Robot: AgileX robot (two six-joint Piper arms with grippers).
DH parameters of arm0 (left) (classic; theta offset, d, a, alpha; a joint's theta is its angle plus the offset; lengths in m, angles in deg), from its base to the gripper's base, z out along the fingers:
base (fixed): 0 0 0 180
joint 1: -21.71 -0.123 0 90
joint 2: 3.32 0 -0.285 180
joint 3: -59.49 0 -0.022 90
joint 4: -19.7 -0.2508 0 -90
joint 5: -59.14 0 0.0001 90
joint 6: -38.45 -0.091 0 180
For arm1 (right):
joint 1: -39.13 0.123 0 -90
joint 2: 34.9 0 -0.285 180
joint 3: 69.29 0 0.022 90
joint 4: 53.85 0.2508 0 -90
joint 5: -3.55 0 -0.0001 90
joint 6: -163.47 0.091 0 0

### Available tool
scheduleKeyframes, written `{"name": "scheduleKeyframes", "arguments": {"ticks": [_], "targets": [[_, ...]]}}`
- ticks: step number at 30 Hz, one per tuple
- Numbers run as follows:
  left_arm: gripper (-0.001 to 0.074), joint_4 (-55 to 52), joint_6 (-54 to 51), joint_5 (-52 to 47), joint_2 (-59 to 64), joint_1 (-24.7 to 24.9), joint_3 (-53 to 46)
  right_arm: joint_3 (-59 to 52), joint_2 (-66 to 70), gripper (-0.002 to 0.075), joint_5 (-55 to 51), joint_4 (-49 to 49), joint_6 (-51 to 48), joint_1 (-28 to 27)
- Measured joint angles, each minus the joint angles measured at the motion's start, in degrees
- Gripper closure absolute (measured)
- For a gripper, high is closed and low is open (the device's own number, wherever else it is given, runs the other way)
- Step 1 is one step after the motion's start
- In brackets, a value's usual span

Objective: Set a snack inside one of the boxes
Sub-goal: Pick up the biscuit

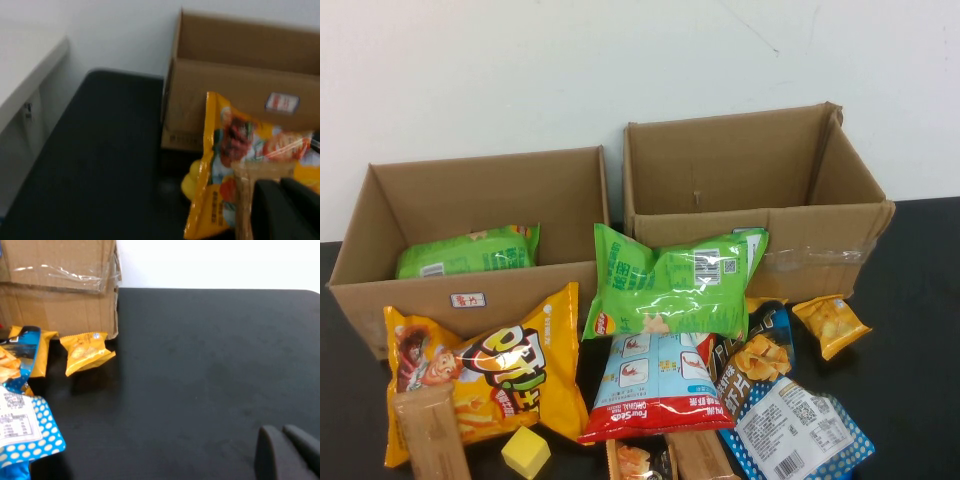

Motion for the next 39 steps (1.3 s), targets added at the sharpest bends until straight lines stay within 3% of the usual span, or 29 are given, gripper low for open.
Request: {"name": "scheduleKeyframes", "arguments": {"ticks": [3, 6, 39], "targets": [[0.0736, 4.19, -10.27, -1.19, 0.0, 0.0, 0.11, 0.0, 0.0, 0.0727, 0.0, 0.0, 0.0, 0.0], [0.0736, 5.57, -13.87, -1.42, 0.0, 0.0, 0.11, 0.0, 0.0, 0.0727, 0.0, 0.0, 0.0, 0.0], [0.0736, 6.28, -15.24, -2.09, 0.0, 0.0, 0.21, 0.86, 0.0, 0.0727, -0.6, 0.38, 0.0, 0.0]]}}
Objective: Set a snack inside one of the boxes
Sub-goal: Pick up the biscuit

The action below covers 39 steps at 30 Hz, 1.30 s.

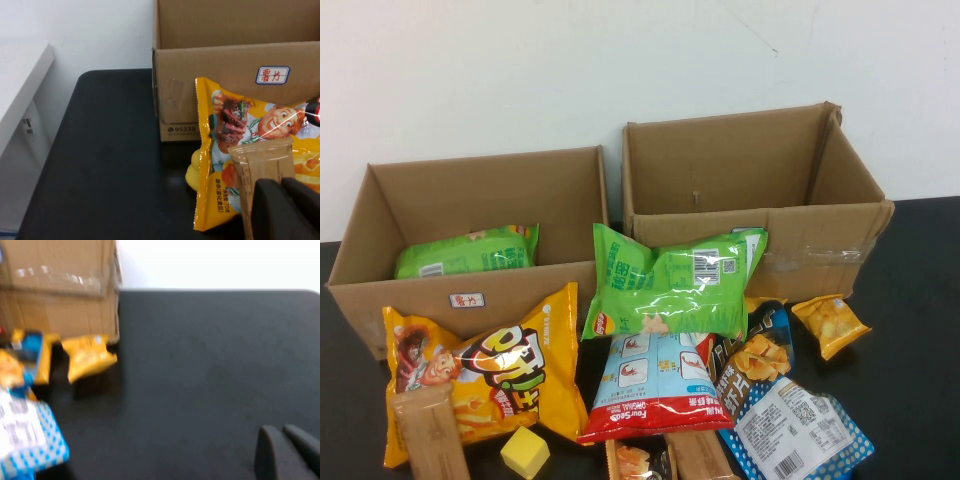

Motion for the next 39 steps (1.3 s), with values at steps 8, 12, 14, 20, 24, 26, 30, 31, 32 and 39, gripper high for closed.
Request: {"name": "scheduleKeyframes", "arguments": {"ticks": [8, 12, 14, 20, 24, 26, 30, 31, 32, 39], "targets": [[0.0736, 0.0, 0.0, -0.09, 0.0, 0.0, 0.07, 19.75, 0.35, 0.0727, -12.64, 0.24, 0.0, 0.0], [0.0736, 0.0, 0.0, -0.09, 0.0, 0.0, 0.07, 26.64, 4.75, 0.0727, -15.29, 1.15, -0.99, 0.0], [0.0736, 0.0, 0.0, -0.09, 0.0, 0.0, 0.07, 27.97, 7.58, 0.0727, -14.94, 2.92, -3.38, 0.0], [0.0736, 0.0, -0.12, -0.09, 0.0, 0.0, 0.07, 29.21, 18.29, 0.0727, -11.69, 6.74, -13.08, 0.0], [0.0736, 0.0, -0.12, -0.09, 0.0, 0.0, 0.07, 34.9, 27.65, 0.0727, -14.05, 7.08, -17.43, 0.0], [0.0736, 0.0, -0.12, -0.09, 0.0, 0.0, 0.07, 38.91, 32.84, 0.0727, -16.1, 7.92, -20.51, 0.0], [0.0736, 0.0, -0.12, -0.13, 0.0, 0.0, 0.07, 51.46, 48.6, 0.0727, -24.15, 15.11, -32.37, 0.0], [0.0736, 0.0, -0.12, -0.13, 0.0, 0.0, 0.07, 53.39, 51.05, 0.0727, -25.13, 16.48, -33.92, 0.0], [0.0736, 0.0, -0.12, -0.13, 0.0, 0.0, 0.07, 55.55, 54.05, 0.0727, -26.05, 18.12, -35.24, 0.0], [0.0736, 0.02, -0.12, -0.13, 0.0, 0.0, 0.07, 63.48, 72.43, 0.0649, -27.5, 20.92, -37.71, 2.36]]}}
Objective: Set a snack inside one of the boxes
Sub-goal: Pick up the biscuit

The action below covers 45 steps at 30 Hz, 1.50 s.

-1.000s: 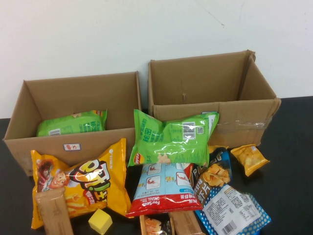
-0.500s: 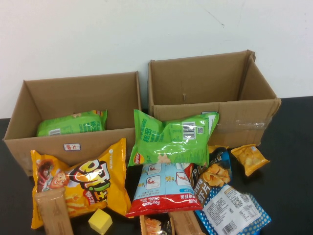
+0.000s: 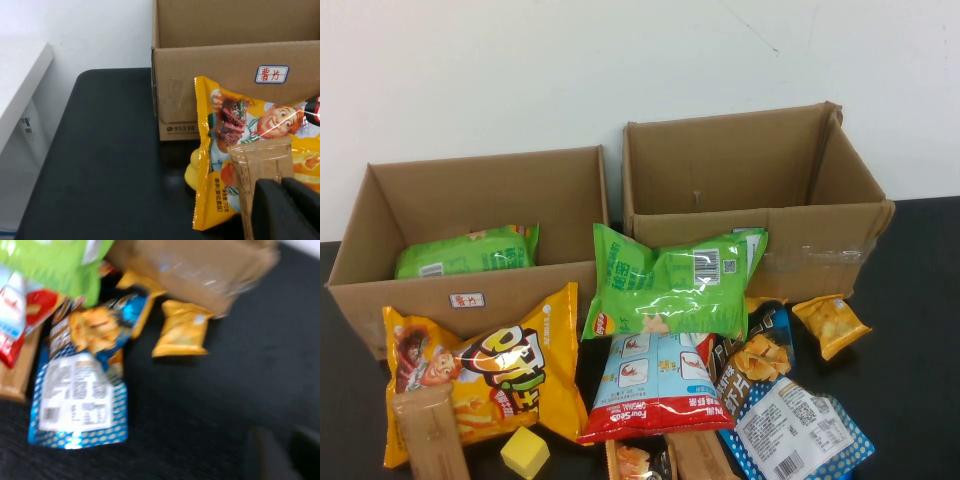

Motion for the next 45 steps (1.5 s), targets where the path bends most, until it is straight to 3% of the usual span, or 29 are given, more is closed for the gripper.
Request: {"name": "scheduleKeyframes", "arguments": {"ticks": [2, 6, 10, 25, 41, 43, 45], "targets": [[0.0736, 0.0, 0.0, 0.0, 0.0, 0.0, 0.0, 0.89, 4.07, 0.0536, 0.11, -0.24, -0.15, 2.11], [0.0736, 0.0, 0.12, 0.0, 0.0, 0.0, 0.0, 1.57, 12.41, 0.0177, 3.4, -0.97, 0.61, 6.17], [0.0737, 0.0, 0.12, -0.09, 0.0, 0.0, 0.0, 2.23, 21.68, 0.0062, 8.51, -1.07, 4.55, 7.97], [0.0737, 0.0, 0.12, -0.09, 0.0, 0.0, 0.0, 2.26, 40.36, 0.0034, 31.07, 1.87, 7.13, 9.74], [0.0737, 0.1, 0.12, -0.09, 0.0, 0.0, 0.0, 4.89, 52.57, 0.0034, 40.19, 3.99, 7.13, 12.55], [0.0737, 0.1, 0.12, -0.09, 0.0, 0.0, 0.0, 5.17, 53.08, 0.0068, 40.44, 4.13, 7.13, 13.0], [0.0737, 0.1, 0.12, -0.09, 0.0, 0.0, 0.0, 5.27, 53.3, 0.0167, 40.55, 4.13, 7.13, 13.1]]}}
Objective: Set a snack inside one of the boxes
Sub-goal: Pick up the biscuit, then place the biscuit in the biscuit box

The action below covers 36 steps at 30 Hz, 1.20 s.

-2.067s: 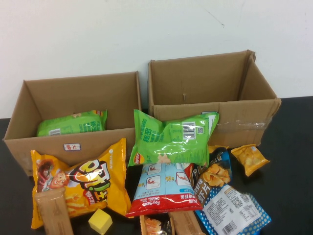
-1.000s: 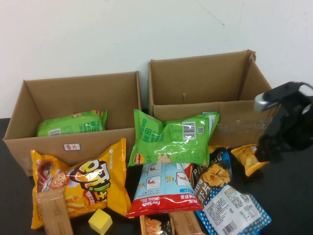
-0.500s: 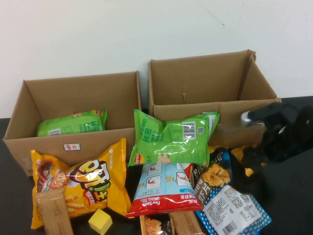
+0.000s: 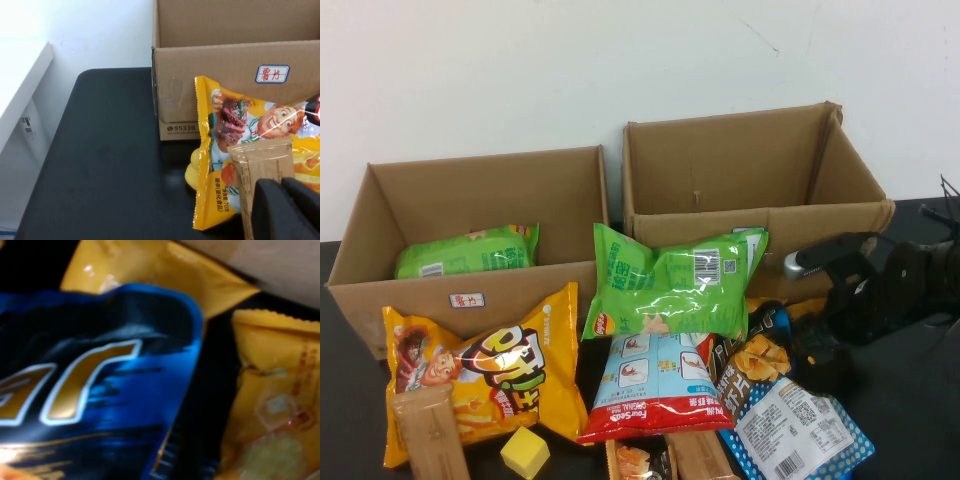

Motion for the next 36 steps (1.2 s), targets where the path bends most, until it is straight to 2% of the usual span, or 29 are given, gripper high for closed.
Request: {"name": "scheduleKeyframes", "arguments": {"ticks": [3, 4, 11, 19, 23, 26, 29, 36], "targets": [[0.0736, 0.0, 0.0, 0.0, 0.0, 0.0, 0.0, 0.12, -0.22, 0.0384, -0.33, 0.04, 0.0, 0.1], [0.0737, 0.0, 0.0, 0.0, 0.0, 0.0, 0.0, 0.12, -0.7, 0.0422, -0.84, 0.13, 0.0, 0.1], [0.0737, 0.0, 0.0, 0.0, 0.0, 0.0, 0.0, -0.98, -8.07, 0.0422, -8.93, 0.13, 1.44, 0.1], [0.0737, 0.0, 0.0, 0.0, 0.0, 0.0, 0.0, -6.42, -26.81, 0.0422, -19.6, 0.43, 1.73, 0.1], [0.0737, 0.0, 0.0, 0.0, 0.0, 0.0, 0.0, -6.51, -37.06, 0.0422, -19.41, 3.43, -0.17, 0.1], [0.0737, 0.0, 0.0, 0.0, 0.0, 0.0, 0.0, -6.51, -42.52, 0.0422, -14.06, 7.43, -3.53, 0.1], [0.0737, 0.0, -0.2, 0.0, 0.0, 0.0, 0.0, -5.54, -43.32, 0.0422, -8.25, 9.48, -7.88, 0.1], [0.0737, 0.0, -1.1, 0.0, 0.0, 0.0, 0.0, 6.92, -30.99, 0.0422, -8.06, 10.59, -10.15, 0.1]]}}
